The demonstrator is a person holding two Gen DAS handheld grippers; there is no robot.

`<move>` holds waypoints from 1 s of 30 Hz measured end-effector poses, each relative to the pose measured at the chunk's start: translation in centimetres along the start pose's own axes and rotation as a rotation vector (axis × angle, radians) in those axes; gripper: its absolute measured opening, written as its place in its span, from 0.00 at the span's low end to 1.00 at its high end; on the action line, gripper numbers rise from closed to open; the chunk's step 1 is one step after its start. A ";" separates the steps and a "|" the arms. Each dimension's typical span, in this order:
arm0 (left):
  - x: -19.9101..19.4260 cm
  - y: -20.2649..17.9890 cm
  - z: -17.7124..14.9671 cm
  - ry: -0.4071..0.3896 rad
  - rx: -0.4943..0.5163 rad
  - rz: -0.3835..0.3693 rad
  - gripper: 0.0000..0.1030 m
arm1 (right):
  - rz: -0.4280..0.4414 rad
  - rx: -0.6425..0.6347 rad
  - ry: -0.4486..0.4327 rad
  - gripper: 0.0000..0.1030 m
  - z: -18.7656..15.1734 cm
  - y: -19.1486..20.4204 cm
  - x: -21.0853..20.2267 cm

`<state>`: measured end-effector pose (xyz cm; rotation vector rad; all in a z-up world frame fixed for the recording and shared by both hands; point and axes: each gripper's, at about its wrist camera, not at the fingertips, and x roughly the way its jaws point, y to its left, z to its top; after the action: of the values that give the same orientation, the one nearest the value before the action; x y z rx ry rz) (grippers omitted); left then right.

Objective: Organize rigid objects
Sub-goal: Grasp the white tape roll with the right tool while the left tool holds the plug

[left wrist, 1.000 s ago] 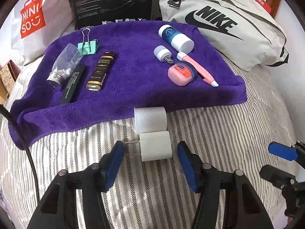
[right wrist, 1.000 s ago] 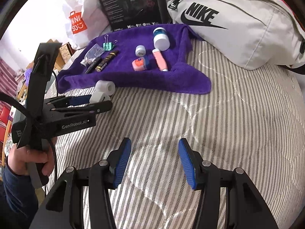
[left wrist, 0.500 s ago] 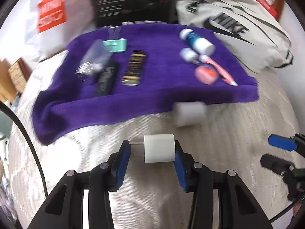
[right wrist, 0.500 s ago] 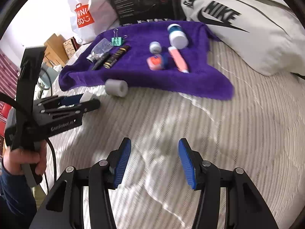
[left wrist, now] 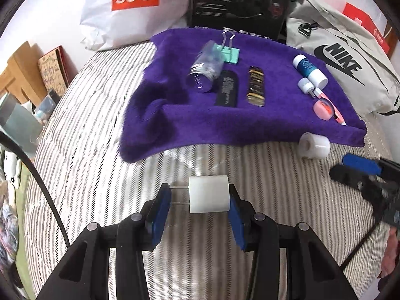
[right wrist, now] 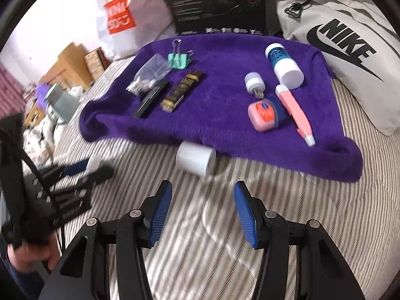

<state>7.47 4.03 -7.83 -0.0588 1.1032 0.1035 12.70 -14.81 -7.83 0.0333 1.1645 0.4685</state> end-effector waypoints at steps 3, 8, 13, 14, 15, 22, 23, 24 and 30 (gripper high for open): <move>0.1 0.9 -0.2 0.001 -0.008 -0.020 0.41 | -0.017 0.033 -0.011 0.50 0.7 0.6 0.6; 0.2 1.4 -0.1 -0.005 0.012 -0.060 0.41 | -0.073 0.066 -0.037 0.50 1.3 1.7 1.5; 0.3 1.7 0.1 -0.003 0.026 -0.092 0.41 | -0.135 0.083 -0.025 0.45 1.5 2.8 3.2; 0.3 1.7 0.2 -0.003 0.033 -0.095 0.41 | -0.146 0.083 -0.026 0.43 1.6 2.9 3.5; 0.3 1.7 0.2 -0.004 0.039 -0.096 0.41 | -0.167 0.079 -0.027 0.40 1.6 3.1 3.8; 0.4 1.4 0.2 -0.013 0.081 -0.091 0.41 | -0.179 0.064 -0.025 0.30 0.9 2.2 2.8; 0.4 1.4 0.1 -0.013 0.087 -0.090 0.41 | -0.177 0.065 -0.030 0.30 0.6 1.9 2.0; 0.4 1.3 0.1 -0.011 0.096 -0.093 0.41 | -0.179 0.064 -0.040 0.30 0.2 1.6 1.0; -0.1 0.9 0.0 -0.004 0.109 -0.115 0.41 | -0.177 0.049 -0.048 0.30 -1.5 0.2 -2.3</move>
<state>7.32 4.93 -7.76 -0.0246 1.0969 -0.0599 10.57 -15.82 -6.42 -0.0163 1.1205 0.2817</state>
